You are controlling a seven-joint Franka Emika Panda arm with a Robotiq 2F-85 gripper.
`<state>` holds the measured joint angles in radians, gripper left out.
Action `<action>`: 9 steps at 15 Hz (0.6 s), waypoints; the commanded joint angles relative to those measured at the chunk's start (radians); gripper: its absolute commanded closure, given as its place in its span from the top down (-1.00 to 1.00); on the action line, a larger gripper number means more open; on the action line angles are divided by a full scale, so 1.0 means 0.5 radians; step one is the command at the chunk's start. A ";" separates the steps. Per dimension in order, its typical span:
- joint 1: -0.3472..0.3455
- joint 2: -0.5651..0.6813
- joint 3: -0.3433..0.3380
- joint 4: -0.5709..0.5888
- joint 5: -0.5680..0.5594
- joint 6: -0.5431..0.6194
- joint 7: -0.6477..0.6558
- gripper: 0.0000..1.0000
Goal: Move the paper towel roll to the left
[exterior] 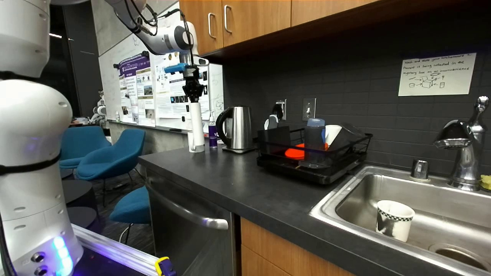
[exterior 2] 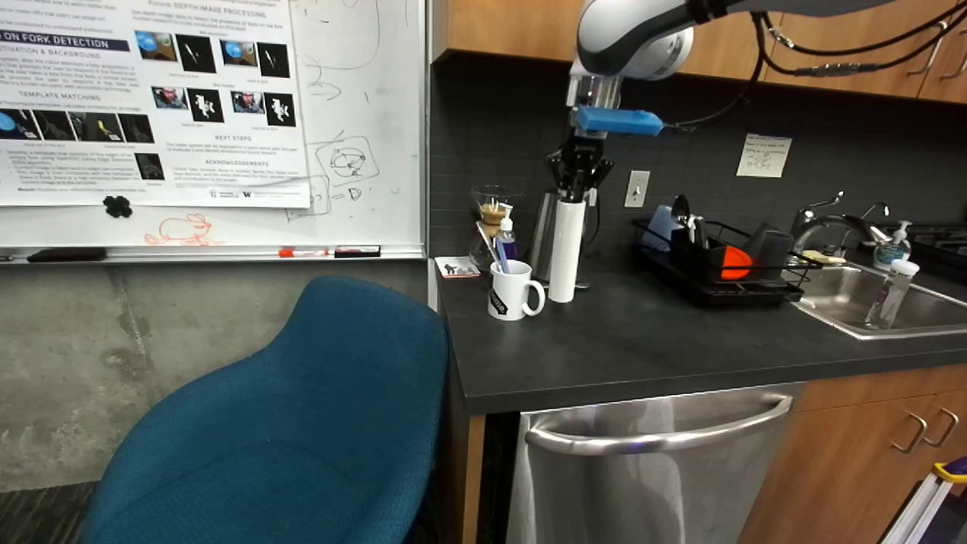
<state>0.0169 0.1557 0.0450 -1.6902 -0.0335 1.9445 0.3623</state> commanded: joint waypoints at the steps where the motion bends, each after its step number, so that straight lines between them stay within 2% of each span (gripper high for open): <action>1: 0.026 0.019 -0.034 0.021 0.025 0.020 0.047 0.04; 9: 0.033 0.077 -0.038 0.027 0.050 0.076 0.090 0.04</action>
<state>0.0171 0.1814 0.0403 -1.6900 -0.0229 1.9723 0.3847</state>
